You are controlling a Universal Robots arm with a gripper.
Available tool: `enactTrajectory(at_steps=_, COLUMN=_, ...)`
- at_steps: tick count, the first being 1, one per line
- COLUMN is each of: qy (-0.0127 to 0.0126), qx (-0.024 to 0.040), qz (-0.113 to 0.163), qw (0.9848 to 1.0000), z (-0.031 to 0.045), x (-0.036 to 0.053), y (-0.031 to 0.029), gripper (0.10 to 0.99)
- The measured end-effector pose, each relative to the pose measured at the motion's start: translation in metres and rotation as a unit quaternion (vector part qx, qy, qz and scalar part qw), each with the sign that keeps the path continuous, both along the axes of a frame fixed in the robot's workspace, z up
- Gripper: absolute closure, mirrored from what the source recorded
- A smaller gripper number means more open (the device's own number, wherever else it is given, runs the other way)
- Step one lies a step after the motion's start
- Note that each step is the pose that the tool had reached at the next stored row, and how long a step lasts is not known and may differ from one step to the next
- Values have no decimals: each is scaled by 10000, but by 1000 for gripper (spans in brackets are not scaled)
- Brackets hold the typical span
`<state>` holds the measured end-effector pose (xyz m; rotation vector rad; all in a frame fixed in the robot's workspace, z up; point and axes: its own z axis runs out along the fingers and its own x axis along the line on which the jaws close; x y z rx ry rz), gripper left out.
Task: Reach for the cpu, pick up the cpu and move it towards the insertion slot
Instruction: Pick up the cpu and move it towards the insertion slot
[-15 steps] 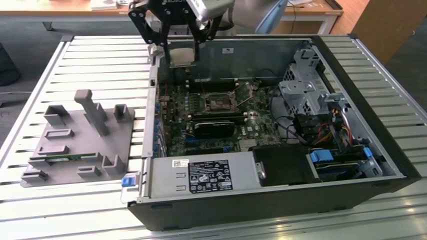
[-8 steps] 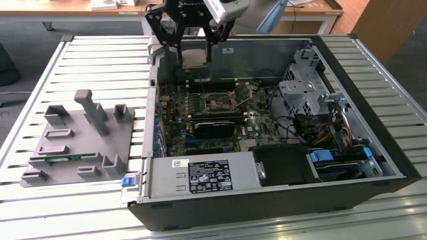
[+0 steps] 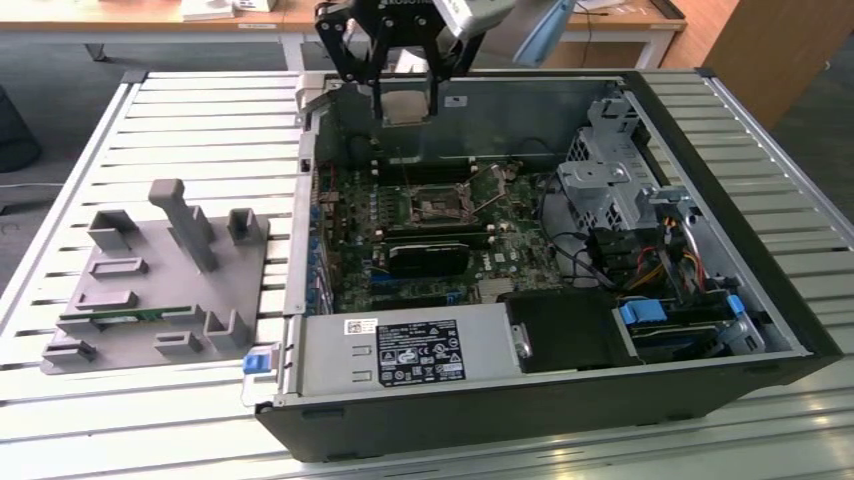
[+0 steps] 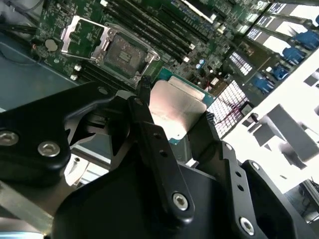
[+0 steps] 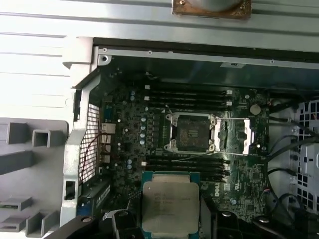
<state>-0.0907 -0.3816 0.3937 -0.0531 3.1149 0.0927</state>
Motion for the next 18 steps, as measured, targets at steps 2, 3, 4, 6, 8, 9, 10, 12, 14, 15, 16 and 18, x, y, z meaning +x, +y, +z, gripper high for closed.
enactTrajectory(at_steps=2, qy=0, qx=0, qz=0, qw=10000, z=-7, x=20, y=62, gripper=541)
enactTrajectory(at_steps=3, qy=-1, qx=1, qz=0, qw=10000, z=-12, x=32, y=93, gripper=541)
enactTrajectory(at_steps=4, qy=0, qx=0, qz=0, qw=10000, z=-17, x=43, y=125, gripper=541)
enactTrajectory(at_steps=6, qy=0, qx=0, qz=0, qw=10000, z=-29, x=75, y=185, gripper=541)
enactTrajectory(at_steps=8, qy=-1, qx=1, qz=0, qw=10000, z=-42, x=110, y=236, gripper=541)
enactTrajectory(at_steps=9, qy=0, qx=0, qz=0, qw=10000, z=-48, x=130, y=260, gripper=541)
enactTrajectory(at_steps=10, qy=0, qx=0, qz=0, qw=10000, z=-54, x=158, y=281, gripper=541)
enactTrajectory(at_steps=12, qy=0, qx=1, qz=0, qw=10000, z=-66, x=228, y=312, gripper=541)
enactTrajectory(at_steps=14, qy=0, qx=1, qz=0, qw=10000, z=-77, x=289, y=351, gripper=541)
enactTrajectory(at_steps=15, qy=0, qx=0, qz=0, qw=10000, z=-81, x=316, y=370, gripper=541)
enactTrajectory(at_steps=16, qy=0, qx=0, qz=0, qw=10000, z=-86, x=342, y=389, gripper=541)
enactTrajectory(at_steps=18, qy=0, qx=1, qz=0, qw=10000, z=-97, x=395, y=427, gripper=541)
